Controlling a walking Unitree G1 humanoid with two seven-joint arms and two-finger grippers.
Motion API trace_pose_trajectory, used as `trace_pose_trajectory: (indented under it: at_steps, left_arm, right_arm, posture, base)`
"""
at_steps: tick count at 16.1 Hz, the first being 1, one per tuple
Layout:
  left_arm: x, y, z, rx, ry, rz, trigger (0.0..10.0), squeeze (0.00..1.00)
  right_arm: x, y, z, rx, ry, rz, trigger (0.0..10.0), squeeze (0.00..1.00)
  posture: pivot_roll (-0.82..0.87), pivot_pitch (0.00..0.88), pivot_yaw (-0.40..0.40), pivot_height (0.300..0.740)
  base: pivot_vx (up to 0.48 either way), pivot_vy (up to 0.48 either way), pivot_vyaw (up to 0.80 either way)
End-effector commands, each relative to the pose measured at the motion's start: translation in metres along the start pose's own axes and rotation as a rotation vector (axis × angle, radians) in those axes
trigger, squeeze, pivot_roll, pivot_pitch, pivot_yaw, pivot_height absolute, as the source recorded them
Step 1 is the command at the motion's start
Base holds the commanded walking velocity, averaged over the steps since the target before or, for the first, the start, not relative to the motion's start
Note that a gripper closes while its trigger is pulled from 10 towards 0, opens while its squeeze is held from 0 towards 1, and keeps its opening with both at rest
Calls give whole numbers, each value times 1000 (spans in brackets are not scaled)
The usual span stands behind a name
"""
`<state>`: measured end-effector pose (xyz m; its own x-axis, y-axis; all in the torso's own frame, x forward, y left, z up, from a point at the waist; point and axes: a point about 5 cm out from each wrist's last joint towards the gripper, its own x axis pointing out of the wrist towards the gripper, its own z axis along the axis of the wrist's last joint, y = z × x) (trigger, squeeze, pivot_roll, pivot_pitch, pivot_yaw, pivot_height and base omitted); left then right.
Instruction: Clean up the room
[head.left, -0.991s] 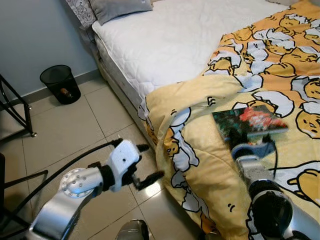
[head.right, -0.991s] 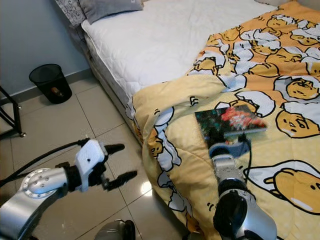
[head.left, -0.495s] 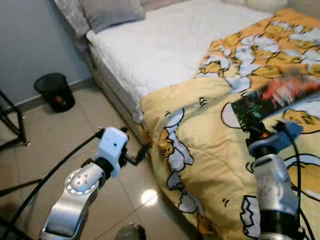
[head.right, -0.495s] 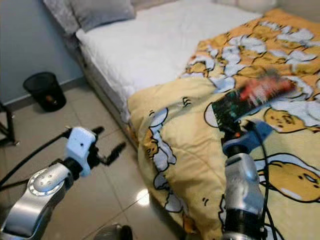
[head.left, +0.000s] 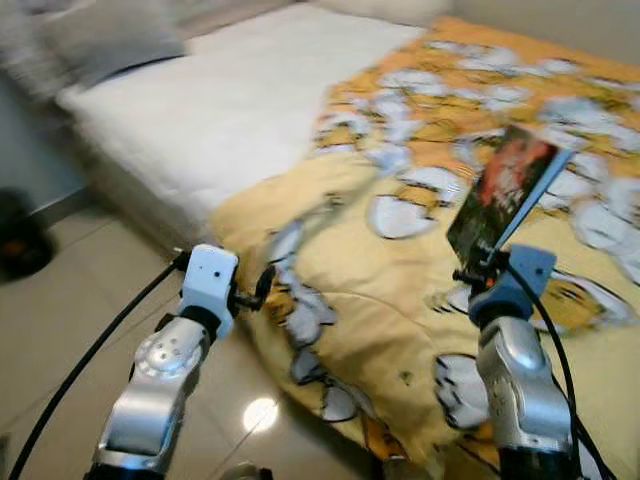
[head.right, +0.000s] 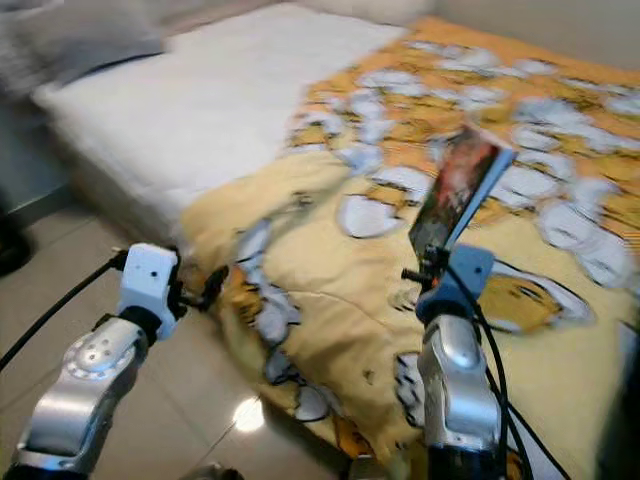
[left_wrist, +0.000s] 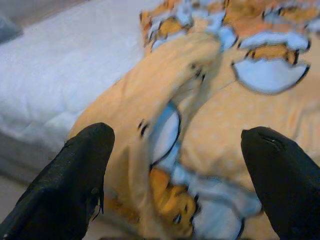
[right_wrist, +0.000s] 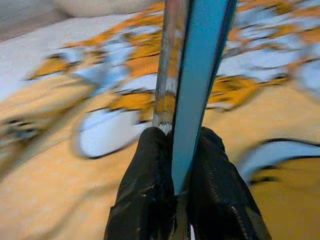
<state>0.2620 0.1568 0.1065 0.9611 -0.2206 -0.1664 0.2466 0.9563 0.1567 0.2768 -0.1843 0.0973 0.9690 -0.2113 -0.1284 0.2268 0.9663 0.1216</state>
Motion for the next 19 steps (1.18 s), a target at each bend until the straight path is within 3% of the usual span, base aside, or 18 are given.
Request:
trace_pose_trajectory:
  at_steps: [1, 3, 5, 7, 8, 9, 11, 14, 17, 19]
  left_arm:
    - [1, 2, -1, 28, -17, 50, 10000, 90]
    - [1, 6, -2, -32, -28, 91, 10000, 169]
    - [4, 16, 5, -10, -96, 200, 10000, 275]
    - [4, 21, 2, -15, -83, 218, 10000, 247]
    - [3, 21, 2, -14, -75, 213, 10000, 196]
    - [3, 20, -1, -39, -45, 165, 10000, 82]
    - [1, 15, -4, -29, -38, 128, 10000, 0]
    - [1, 11, -5, -30, -41, 119, 10000, 0]
    - [2, 12, -3, -45, -50, 106, 10000, 0]
    - [4, 13, -2, -48, -52, 111, 10000, 0]
  right_arm:
    - [3, -1, 13, -22, -80, -59, 10000, 0]
    - [1, -3, 5, 3, -10, -79, 10000, 0]
    - [-2, -1, -4, -65, 51, -75, 10000, 0]
    - [-5, -1, -9, -67, 79, -71, 10000, 0]
    - [-5, -2, -9, -66, 74, -75, 10000, 0]
    - [-6, -3, -5, -72, 33, -96, 10000, 0]
    - [-6, -2, -3, -151, -4, -78, 10000, 0]
    - [-6, 5, -6, -109, 6, -67, 10000, 0]
    - [-5, 2, -3, -149, -52, -113, 10000, 0]
    - [-7, 9, -12, -105, 47, -1, 10000, 0]
  posture:
    - [-11, 0, 24, 740]
    - [-4, 0, 21, 740]
    - [-4, 0, 27, 740]
    - [-7, 0, 37, 740]
    - [-6, 0, 37, 740]
    - [-6, 0, 37, 740]
    - [-2, 0, 27, 740]
    - [3, 0, 20, 740]
    - [2, 0, 16, 740]
    - [-2, 0, 17, 740]
  base:
    - [0, 0, -800]
    - [0, 0, -800]
    - [0, 0, -800]
    - [0, 0, -800]
    - [0, 0, -800]
    - [0, 0, -800]
    - [0, 0, -800]
    - [0, 0, -800]
    - [0, 0, -800]
    - [0, 287, -800]
